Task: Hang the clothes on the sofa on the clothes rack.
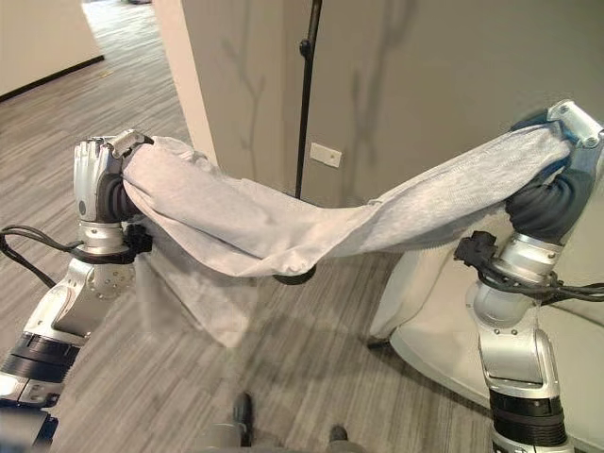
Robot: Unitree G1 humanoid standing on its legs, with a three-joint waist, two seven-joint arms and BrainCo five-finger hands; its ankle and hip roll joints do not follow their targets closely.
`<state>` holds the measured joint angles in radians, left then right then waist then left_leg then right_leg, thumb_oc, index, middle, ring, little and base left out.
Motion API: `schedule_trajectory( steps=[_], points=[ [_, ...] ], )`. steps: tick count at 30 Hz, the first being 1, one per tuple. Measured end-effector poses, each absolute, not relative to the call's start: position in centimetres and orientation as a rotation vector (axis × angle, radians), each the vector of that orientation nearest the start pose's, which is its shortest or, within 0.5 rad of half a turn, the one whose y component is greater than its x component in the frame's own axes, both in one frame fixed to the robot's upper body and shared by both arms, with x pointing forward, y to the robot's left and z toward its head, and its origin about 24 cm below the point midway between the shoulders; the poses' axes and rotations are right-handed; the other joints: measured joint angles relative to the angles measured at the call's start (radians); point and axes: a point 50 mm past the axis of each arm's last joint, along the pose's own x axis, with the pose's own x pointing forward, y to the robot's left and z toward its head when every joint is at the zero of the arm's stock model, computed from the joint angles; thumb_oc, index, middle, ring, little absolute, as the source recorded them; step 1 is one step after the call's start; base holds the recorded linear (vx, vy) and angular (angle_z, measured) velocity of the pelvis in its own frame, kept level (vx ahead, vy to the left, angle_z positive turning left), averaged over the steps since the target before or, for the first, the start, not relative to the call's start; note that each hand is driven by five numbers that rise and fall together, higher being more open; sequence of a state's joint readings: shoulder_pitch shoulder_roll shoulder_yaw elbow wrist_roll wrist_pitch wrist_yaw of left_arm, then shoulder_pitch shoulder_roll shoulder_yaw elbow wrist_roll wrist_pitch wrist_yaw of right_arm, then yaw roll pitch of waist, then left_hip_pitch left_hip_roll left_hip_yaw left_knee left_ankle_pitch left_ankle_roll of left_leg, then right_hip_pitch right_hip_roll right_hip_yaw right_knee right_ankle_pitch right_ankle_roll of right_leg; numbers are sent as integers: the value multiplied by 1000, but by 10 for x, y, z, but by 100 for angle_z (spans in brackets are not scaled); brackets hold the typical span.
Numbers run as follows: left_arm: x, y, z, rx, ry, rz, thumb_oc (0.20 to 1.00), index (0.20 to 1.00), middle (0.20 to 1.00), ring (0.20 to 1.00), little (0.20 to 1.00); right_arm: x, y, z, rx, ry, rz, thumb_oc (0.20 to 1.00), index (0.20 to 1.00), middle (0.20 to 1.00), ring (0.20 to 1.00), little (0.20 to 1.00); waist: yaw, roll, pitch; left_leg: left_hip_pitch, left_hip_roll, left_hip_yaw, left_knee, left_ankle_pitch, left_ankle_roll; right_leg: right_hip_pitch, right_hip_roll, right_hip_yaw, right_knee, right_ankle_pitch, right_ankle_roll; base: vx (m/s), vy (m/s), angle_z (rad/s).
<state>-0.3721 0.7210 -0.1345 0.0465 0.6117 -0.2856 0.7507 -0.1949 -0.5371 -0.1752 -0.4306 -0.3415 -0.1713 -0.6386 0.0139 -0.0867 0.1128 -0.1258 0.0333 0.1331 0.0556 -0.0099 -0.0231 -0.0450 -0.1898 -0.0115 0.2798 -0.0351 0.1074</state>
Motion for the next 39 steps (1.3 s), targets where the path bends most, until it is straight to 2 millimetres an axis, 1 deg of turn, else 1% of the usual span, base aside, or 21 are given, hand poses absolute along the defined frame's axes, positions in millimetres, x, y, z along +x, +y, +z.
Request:
schedule_trajectory(
  steps=[1,2,4,6,7,9,11,13,14,16,21,23,24,25,27,29,30,33,34,37,39],
  points=[
    [282,216,197,1061,-1020,428,200,200,200,200,200,223,-223,245,-643,-1100,-651,200,200,200,200,200,-1,17,-1,31,5,19,-20,52,40,-35,-9,-4,107,-22,23,128,194,-34],
    [281,215,198,1068,-1034,422,200,200,200,200,200,224,-224,244,-677,-1101,-669,200,200,200,200,200,-17,3,-14,59,-28,18,-22,53,76,-45,-33,3,188,-36,53,200,266,-3],
    [280,214,199,1074,-1053,433,200,200,200,200,200,226,-226,247,-715,-1105,-708,200,200,200,200,200,-6,-11,-30,104,-63,47,-31,32,103,-63,-74,-5,258,24,82,226,257,-19],
    [277,211,202,1070,-1081,440,200,200,200,200,200,231,-226,247,-750,-1107,-741,200,200,200,200,200,-5,9,-32,148,-73,63,-47,15,125,-72,-107,-48,324,82,88,271,198,-27],
    [277,211,203,1063,-1088,444,200,200,200,200,200,235,-226,245,-801,-1094,-750,200,200,200,200,200,-8,17,-33,190,-86,64,-75,9,134,-90,-136,-97,377,77,94,264,119,-13],
    [279,211,204,1063,-1093,453,200,200,200,200,200,241,-237,249,-1005,-1086,-751,200,200,200,200,200,-18,32,-49,249,-101,64,-112,0,152,-114,-146,-181,415,-12,76,288,12,-9],
    [293,215,213,1082,-1086,492,200,200,200,200,200,250,-254,259,-1145,-1074,-807,200,200,200,200,200,-45,34,-56,275,-108,59,-124,-3,130,-140,-120,-280,239,-44,61,251,-66,18],
    [308,219,216,1127,-1045,514,200,200,200,200,200,262,-268,260,-1173,-1007,-879,200,200,200,200,200,-67,21,-69,285,-117,57,-125,2,131,-132,-89,-324,9,3,51,219,-84,32],
    [313,219,215,1131,-1025,524,200,200,200,200,200,265,-276,256,-1186,-964,-912,200,200,200,200,200,-87,25,-70,296,-121,37,-127,-15,105,-140,-74,-328,-80,43,52,325,-127,49],
    [335,207,226,1149,-1003,522,200,200,200,200,200,275,-300,244,-1236,-825,-964,200,200,200,200,200,-114,14,-77,316,-133,-9,-126,-42,101,-133,-48,-326,-371,205,93,412,-145,60],
    [344,190,246,1153,-1057,509,200,200,200,200,200,280,-313,245,-1332,-755,-971,200,200,200,200,200,-153,19,-79,433,-127,-39,-142,-119,81,-152,-44,-269,-364,273,86,371,-127,20],
    [348,186,252,1157,-1059,514,200,200,200,200,200,279,-316,248,-1333,-756,-986,200,200,200,200,200,-178,15,-90,482,-108,-60,-142,-165,44,-119,-40,-269,-323,270,79,418,-204,19],
    [350,182,254,1165,-1063,504,200,200,200,200,200,279,-319,250,-1339,-745,-991,200,200,200,200,200,-188,33,-105,510,-74,-69,-143,-195,13,-103,-9,-271,-300,309,15,312,-211,18],
    [349,176,257,1149,-1086,486,200,200,200,200,200,279,-321,257,-1355,-753,-1003,200,200,200,200,200,-186,113,-143,508,18,-53,-108,-204,-12,-92,90,-282,-285,252,-58,383,-304,-17],
    [349,177,264,1159,-1096,493,200,200,200,200,200,283,-320,264,-1365,-762,-992,200,200,200,200,200,-181,110,-141,476,42,-42,-5,-191,-54,-70,111,-273,-290,244,-105,309,-292,-30],
    [356,178,268,1214,-1077,473,200,200,200,200,200,290,-323,272,-1427,-760,-970,200,200,200,200,200,-188,115,-141,423,67,-43,152,-170,-75,-49,147,-265,-279,194,-112,174,-186,-19],
    [358,180,272,1235,-1072,475,200,200,200,200,200,291,-322,277,-1438,-772,-962,200,200,200,200,200,-181,112,-139,396,87,-42,237,-178,-96,-31,156,-262,-282,176,-131,279,-220,-27],
    [356,193,294,1314,-1089,512,200,200,200,200,200,290,-323,282,-1440,-790,-967,200,200,200,200,200,-185,100,-131,318,155,-69,488,-69,-131,40,220,-255,-282,107,-175,228,-196,-19],
    [358,203,304,1366,-1077,543,200,200,200,200,200,290,-329,278,-1442,-767,-973,200,200,200,200,200,-190,72,-118,257,177,-68,632,-12,-128,76,227,-255,-279,76,-202,238,-220,-8],
    [361,213,312,1429,-1052,564,200,200,200,200,200,292,-340,269,-1434,-703,-981,200,200,200,200,200,-199,17,-103,140,233,-27,649,-34,-114,96,207,-271,-287,54,-214,160,-90,14],
    [363,220,306,1487,-1002,542,200,200,200,200,200,293,-341,267,-1414,-692,-975,200,200,200,200,200,-180,-6,-88,85,249,9,560,-46,-105,121,194,-270,-308,53,-215,151,23,6]
  ],
)
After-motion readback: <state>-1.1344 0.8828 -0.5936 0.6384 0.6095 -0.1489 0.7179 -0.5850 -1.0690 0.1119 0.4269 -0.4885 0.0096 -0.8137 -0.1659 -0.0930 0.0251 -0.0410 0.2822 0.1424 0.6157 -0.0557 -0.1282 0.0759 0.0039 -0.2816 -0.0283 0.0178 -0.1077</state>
